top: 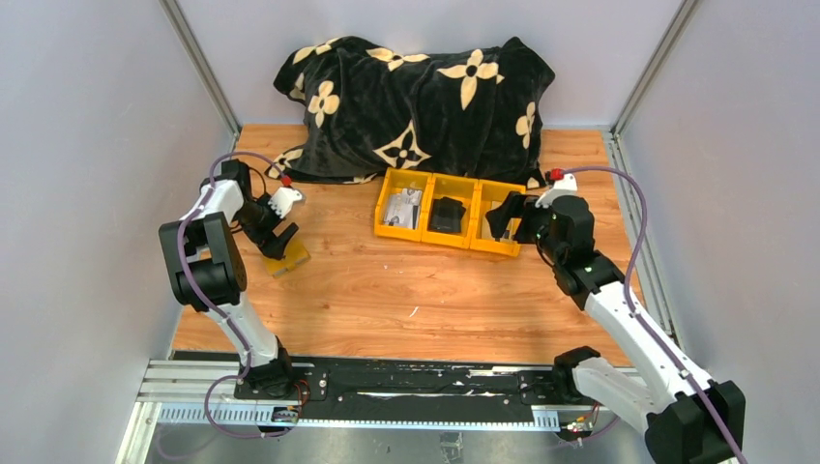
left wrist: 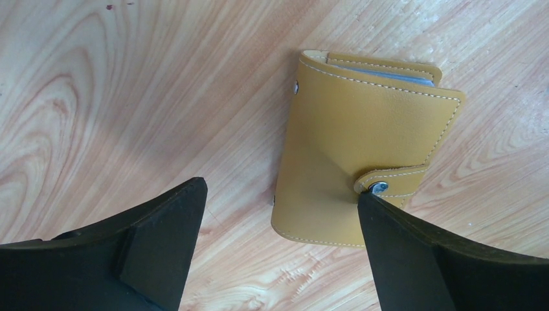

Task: Take the credit cards out of the card holder
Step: Move the card holder to the center of the board.

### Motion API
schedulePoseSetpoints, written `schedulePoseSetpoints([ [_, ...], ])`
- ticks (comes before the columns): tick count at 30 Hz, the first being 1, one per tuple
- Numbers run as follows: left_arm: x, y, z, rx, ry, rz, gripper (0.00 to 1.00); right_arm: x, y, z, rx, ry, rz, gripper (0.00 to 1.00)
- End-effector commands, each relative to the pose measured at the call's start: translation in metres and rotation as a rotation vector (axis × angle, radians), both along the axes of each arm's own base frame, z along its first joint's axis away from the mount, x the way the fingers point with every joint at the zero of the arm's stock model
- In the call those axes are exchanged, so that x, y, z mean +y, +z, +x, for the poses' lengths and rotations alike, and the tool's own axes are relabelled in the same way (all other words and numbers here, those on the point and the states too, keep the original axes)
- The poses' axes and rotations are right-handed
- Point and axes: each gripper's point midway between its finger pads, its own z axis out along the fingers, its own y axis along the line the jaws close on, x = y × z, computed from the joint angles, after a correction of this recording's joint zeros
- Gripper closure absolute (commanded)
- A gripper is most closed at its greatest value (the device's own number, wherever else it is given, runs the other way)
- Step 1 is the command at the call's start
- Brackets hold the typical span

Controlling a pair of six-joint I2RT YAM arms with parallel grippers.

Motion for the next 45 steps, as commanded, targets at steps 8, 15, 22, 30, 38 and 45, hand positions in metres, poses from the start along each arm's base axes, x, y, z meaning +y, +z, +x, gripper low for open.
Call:
schedulePoseSetpoints([
  [8,-0.028,-0.016,-0.035,0.063,-0.059,-0.084,0.0,0.047,0.029,-0.004,-0.06,0.15,-0.043,0.0],
  [15,-0.071,-0.015,-0.053,0.089,-0.129,-0.088,0.08,0.063,0.033,-0.008,-0.065,0.192,-0.045,0.0],
  [22,-0.117,0.004,-0.055,0.067,-0.112,-0.208,0.13,0.079,0.024,-0.021,-0.051,0.248,-0.095,0.0],
  [30,-0.179,0.036,-0.067,0.06,-0.145,-0.375,0.15,0.127,-0.005,-0.049,-0.046,0.36,-0.22,0.0],
  [38,-0.132,0.12,-0.021,-0.163,0.048,-0.435,0.06,0.218,-0.029,-0.082,-0.067,0.597,-0.313,0.0],
  [45,-0.035,0.124,-0.009,-0.226,0.335,-0.271,0.0,0.323,-0.059,-0.088,-0.035,0.761,-0.38,0.0],
])
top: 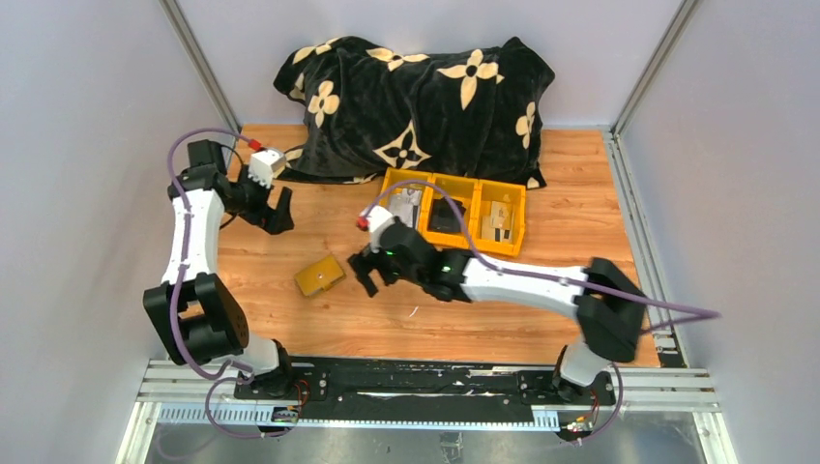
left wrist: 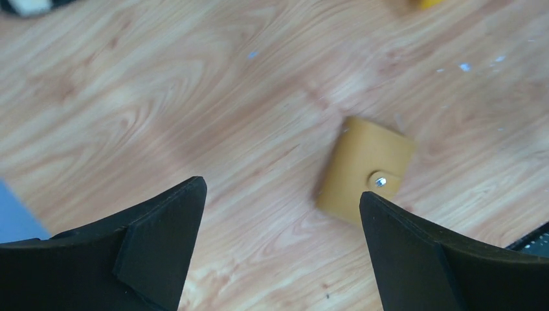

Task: Take the credit cards out of the card holder
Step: Move the card holder to the center of the board.

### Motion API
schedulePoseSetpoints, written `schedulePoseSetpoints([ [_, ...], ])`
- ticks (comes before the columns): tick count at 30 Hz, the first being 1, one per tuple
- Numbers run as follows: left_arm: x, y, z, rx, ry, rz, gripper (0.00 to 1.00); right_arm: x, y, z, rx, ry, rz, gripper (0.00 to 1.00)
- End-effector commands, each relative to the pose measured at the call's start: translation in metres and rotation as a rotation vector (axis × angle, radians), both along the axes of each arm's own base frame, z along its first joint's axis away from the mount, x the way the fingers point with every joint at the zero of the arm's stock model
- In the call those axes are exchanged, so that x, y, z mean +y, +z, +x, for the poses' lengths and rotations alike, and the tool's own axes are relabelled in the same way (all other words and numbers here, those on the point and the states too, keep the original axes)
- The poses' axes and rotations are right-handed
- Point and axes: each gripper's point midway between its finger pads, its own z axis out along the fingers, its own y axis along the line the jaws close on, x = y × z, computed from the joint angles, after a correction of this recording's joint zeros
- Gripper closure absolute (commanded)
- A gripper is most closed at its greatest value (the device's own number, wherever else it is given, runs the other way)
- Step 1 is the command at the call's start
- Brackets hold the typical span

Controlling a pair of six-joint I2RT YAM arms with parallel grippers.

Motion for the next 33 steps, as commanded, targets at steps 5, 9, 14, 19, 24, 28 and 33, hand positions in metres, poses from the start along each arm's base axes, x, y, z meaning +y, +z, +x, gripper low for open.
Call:
schedulePoseSetpoints([
  [5,0.08,-0.018,-0.018,0.108,0.283,0.074,0.0,0.119,-0.031,0.007,-0.029,0.138,-0.124,0.0],
  [9,0.108,-0.024,-0.028,0.13,0.351,0.099,0.0,0.158,-0.057,0.008,-0.078,0.182,-0.19,0.0],
  [14,0.117,-0.031,-0.038,0.141,0.36,0.111,0.0,0.182,-0.083,0.015,-0.097,0.198,-0.249,0.0],
  [19,0.114,-0.036,-0.042,0.149,0.35,0.1,0.0,0.186,-0.106,0.014,-0.115,0.271,-0.308,0.03],
  [24,0.113,-0.041,-0.044,0.164,0.344,0.092,0.0,0.17,-0.135,0.002,-0.072,0.328,-0.375,0.15],
  [28,0.105,-0.045,-0.045,0.171,0.335,0.06,0.0,0.146,-0.134,-0.006,-0.067,0.324,-0.374,0.3],
  [33,0.075,-0.044,-0.05,0.167,0.264,0.062,0.0,0.101,-0.137,-0.022,-0.041,0.305,-0.376,0.32],
])
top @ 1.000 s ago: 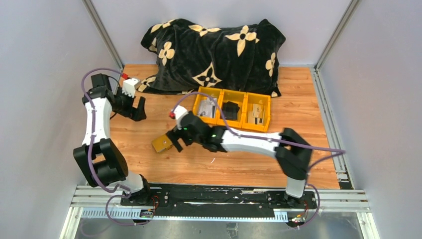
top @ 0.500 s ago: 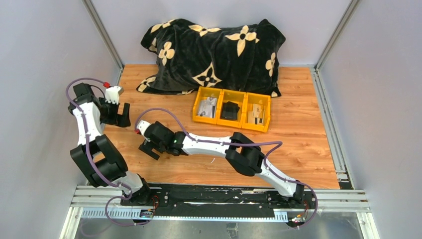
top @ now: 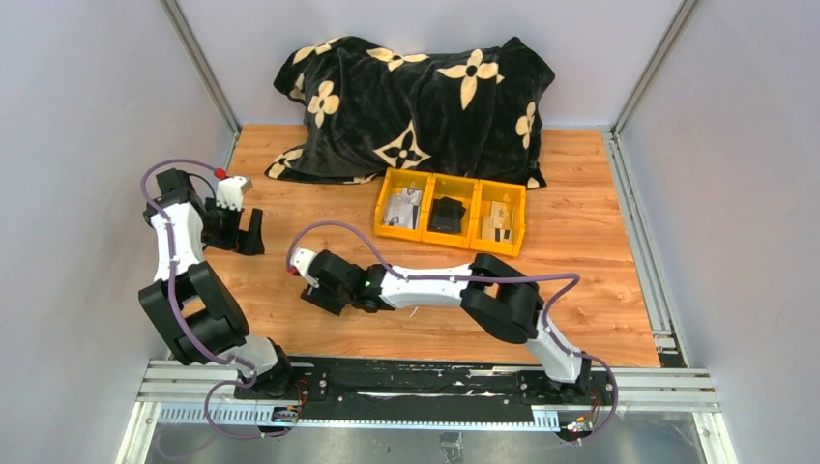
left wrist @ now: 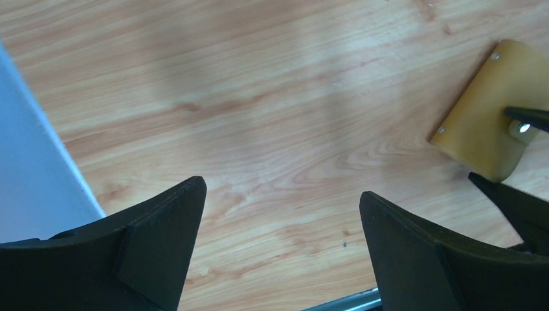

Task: Take the credit cards out of the card holder
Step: Move the card holder to the center of the board.

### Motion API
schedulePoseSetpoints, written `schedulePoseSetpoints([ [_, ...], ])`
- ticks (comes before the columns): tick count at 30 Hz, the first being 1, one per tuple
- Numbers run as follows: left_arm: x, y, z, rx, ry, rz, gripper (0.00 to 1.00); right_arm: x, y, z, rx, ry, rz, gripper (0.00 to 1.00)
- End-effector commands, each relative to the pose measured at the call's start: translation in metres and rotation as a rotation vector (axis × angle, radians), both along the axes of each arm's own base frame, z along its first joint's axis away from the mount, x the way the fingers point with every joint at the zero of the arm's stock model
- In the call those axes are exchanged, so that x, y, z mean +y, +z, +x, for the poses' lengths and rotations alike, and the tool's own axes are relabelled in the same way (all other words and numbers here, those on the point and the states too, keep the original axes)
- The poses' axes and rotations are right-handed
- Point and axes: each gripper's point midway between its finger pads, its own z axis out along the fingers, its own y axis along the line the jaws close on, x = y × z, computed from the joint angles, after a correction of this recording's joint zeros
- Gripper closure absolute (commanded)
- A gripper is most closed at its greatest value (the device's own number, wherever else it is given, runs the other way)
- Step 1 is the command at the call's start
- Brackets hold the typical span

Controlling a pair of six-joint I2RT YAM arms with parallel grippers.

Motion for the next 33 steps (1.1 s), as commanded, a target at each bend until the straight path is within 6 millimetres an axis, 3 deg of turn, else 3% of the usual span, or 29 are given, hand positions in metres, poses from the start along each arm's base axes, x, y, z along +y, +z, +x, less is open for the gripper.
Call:
schedulePoseSetpoints([
  [1,-0.033,0.004,-0.005,-0.009,-0.08,-0.008,0.0,-0.048,-0.027,-0.021,0.069,-0.017,-0.093,0.32],
  [7,-0.078,0.013,-0.006,-0.021,-0.159,-0.035,0.0,-0.098,-0.022,-0.034,0.074,-0.038,-0.143,0.29],
  [10,-0.098,0.015,-0.01,-0.02,-0.202,-0.041,0.0,-0.119,-0.021,-0.043,0.084,-0.018,-0.155,0.17],
  [13,-0.115,0.016,-0.012,-0.017,-0.233,-0.069,0.0,-0.127,-0.001,-0.046,0.092,-0.039,-0.117,0.07],
  [16,-0.122,0.017,-0.01,-0.009,-0.235,-0.093,0.0,-0.128,0.018,-0.045,0.151,-0.081,-0.038,0.05],
  [22,-0.124,0.018,-0.011,-0.006,-0.241,-0.092,0.0,-0.138,0.045,-0.04,0.332,-0.177,0.107,0.05],
  [26,-0.127,0.017,-0.014,-0.002,-0.251,-0.095,0.0,-0.161,0.036,-0.021,0.513,-0.313,0.185,0.15],
  [33,-0.134,0.013,-0.018,0.009,-0.27,-0.102,0.0,-0.17,0.013,-0.017,0.612,-0.363,0.164,0.3],
])
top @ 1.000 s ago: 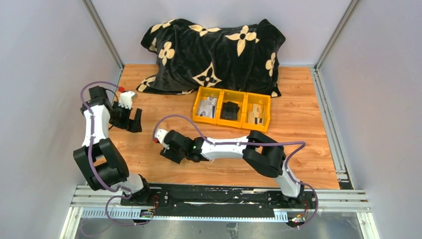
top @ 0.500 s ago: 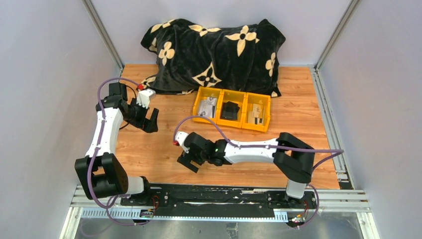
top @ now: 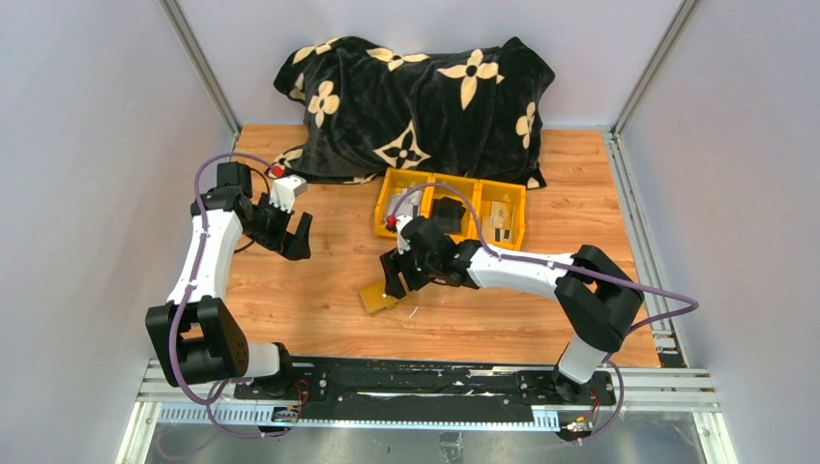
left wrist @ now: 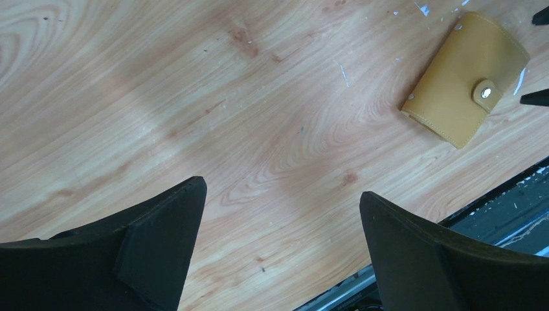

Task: Take the credit cards out of the card holder
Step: Move the card holder to the center of the board, then pick up the card holder from the center of the board.

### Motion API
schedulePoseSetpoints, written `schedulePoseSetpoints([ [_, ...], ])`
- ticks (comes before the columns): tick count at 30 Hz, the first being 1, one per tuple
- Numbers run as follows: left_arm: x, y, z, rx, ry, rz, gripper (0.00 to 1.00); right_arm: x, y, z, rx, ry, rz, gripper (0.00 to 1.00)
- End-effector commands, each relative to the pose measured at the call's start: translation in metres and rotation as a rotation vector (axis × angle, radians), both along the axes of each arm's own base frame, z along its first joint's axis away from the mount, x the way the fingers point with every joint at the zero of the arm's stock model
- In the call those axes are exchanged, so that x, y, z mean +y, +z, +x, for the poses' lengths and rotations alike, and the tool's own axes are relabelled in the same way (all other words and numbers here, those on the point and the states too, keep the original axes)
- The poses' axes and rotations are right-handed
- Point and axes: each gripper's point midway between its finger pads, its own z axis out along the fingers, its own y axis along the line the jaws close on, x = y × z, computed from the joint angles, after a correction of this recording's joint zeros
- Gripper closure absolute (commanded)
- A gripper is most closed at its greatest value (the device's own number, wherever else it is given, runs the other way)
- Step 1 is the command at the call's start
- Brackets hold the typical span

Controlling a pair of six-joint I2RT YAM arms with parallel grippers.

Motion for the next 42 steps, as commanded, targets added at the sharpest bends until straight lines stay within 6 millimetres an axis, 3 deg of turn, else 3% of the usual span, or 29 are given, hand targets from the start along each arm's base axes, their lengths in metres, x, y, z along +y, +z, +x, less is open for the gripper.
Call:
schedulePoseSetpoints([
  [1,-0.009,0.0,-0.008,0.013,-0.013,-0.025,0.0,0.001,-0.018,-0.013,0.135,-0.007,0.009,0.32],
  [10,-0.011,0.001,-0.013,0.005,-0.029,-0.02,0.0,0.002,-0.037,-0.004,0.234,-0.056,0.037,0.43],
  [13,-0.013,0.001,-0.015,0.006,-0.034,-0.02,0.0,0.009,-0.035,-0.001,0.236,-0.049,0.069,0.44],
  [18,-0.014,0.002,-0.016,0.0,-0.042,-0.016,0.0,0.005,-0.038,0.001,0.235,-0.066,0.057,0.47],
  [23,-0.018,0.001,-0.017,0.007,-0.046,-0.028,0.0,0.009,-0.039,0.0,0.261,-0.071,0.086,0.68],
  [26,-0.021,0.001,-0.02,0.007,-0.052,-0.031,0.0,0.015,-0.037,-0.002,0.281,-0.064,0.118,0.99],
  [28,-0.024,0.001,-0.022,0.012,-0.056,-0.041,0.0,0.017,-0.034,-0.002,0.281,-0.059,0.134,1.0],
  [30,-0.03,-0.001,-0.026,0.019,-0.068,-0.058,0.0,0.021,-0.025,-0.003,0.276,-0.035,0.171,1.0],
  [35,-0.05,0.001,-0.04,0.02,-0.165,-0.089,0.0,0.036,0.025,-0.009,0.205,0.118,0.313,1.0],
  [42,-0.085,0.034,-0.053,-0.043,-0.313,-0.266,0.0,0.04,0.099,-0.017,0.089,0.314,0.444,1.0],
])
